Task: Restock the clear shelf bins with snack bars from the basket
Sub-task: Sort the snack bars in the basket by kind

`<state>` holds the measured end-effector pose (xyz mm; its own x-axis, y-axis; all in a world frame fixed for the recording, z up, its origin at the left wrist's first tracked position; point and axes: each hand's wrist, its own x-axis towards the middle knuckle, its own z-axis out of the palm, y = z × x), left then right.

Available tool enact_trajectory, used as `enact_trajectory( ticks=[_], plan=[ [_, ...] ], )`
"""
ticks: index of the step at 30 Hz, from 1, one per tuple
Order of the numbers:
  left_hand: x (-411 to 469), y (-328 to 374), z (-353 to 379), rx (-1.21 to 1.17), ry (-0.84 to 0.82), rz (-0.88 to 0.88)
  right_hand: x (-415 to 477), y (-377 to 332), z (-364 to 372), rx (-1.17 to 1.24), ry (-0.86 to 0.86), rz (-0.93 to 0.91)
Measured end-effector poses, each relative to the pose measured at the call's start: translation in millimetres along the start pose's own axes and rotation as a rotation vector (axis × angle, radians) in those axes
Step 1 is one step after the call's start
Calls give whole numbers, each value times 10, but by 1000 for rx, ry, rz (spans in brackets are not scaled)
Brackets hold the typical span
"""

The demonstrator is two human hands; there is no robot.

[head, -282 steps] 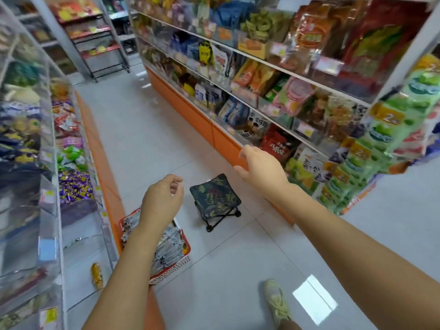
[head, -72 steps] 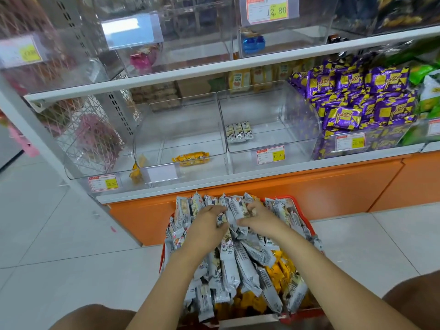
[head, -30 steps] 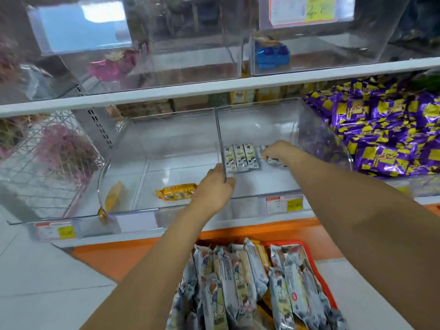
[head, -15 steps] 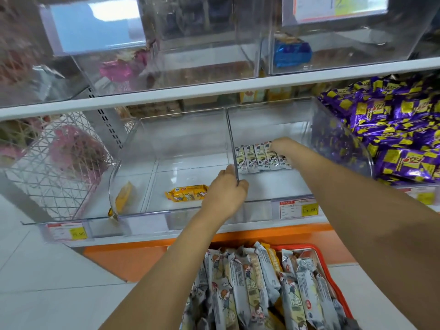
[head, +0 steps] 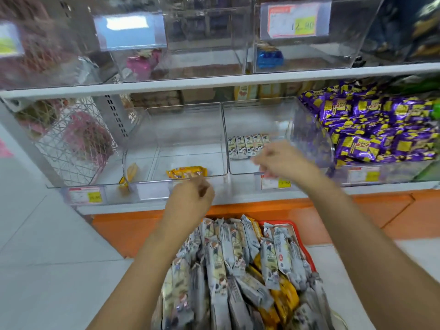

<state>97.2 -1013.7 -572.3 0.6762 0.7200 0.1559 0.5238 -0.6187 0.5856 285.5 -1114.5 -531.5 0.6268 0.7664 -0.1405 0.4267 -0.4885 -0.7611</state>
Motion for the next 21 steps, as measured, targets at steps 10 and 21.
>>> enact_trajectory(
  ticks=[10,21],
  plan=[
    [-853,-345,398,74,-367,-29,-686,719,1590,19,-210,310],
    [-984,-330,465,8,-259,-157,-733,645,1535,65,-163,390]
  ],
)
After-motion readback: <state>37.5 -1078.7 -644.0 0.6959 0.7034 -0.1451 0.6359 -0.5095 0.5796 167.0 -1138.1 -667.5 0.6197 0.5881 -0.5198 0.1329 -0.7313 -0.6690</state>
